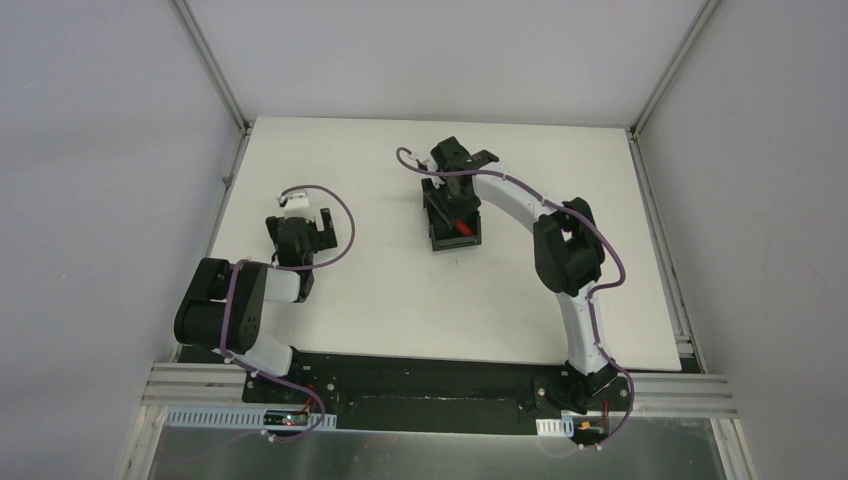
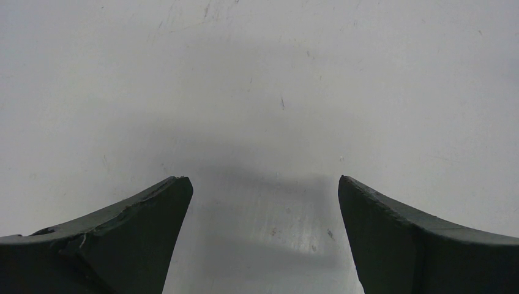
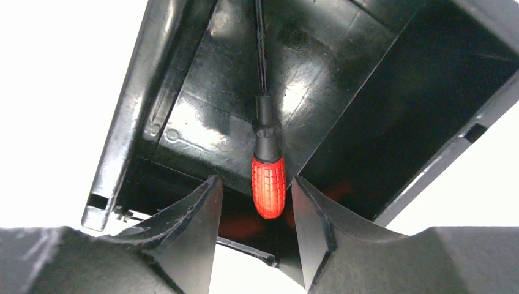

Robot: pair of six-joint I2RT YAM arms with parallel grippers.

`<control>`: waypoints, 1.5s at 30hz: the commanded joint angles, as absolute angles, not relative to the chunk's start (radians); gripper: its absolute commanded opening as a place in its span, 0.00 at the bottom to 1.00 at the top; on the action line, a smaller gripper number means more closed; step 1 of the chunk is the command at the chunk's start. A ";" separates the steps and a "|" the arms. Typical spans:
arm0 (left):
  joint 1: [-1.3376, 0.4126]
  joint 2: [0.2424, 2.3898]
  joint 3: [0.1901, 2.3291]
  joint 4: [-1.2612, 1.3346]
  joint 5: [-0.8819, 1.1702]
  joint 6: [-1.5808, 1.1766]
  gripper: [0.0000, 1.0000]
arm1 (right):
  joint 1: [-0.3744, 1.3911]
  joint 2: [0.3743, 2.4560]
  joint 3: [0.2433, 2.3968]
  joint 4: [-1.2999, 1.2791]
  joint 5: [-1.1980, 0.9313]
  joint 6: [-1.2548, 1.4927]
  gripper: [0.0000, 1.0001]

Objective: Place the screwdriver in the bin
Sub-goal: Place the screwdriver in the bin, then reset both arms

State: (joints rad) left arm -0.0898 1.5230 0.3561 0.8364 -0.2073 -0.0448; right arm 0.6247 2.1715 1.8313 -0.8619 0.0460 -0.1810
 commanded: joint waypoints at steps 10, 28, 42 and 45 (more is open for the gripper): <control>-0.083 1.502 0.355 0.850 -0.200 -0.054 0.99 | 0.630 2.110 2.038 -0.959 0.073 -0.159 0.53; -0.083 1.502 0.355 0.850 -0.200 -0.054 0.99 | 0.496 1.891 1.938 -0.937 0.182 -0.027 0.99; -0.083 1.502 0.354 0.850 -0.200 -0.054 0.99 | 0.137 1.745 1.627 -0.775 0.073 0.081 0.99; -0.083 1.502 0.356 0.850 -0.200 -0.053 0.99 | 0.079 1.756 1.621 -0.795 0.048 0.072 0.99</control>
State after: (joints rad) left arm -0.0898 1.5230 0.3561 0.8368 -0.2073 -0.0448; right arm 0.1352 1.8095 1.6222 -0.8330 0.1005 0.0547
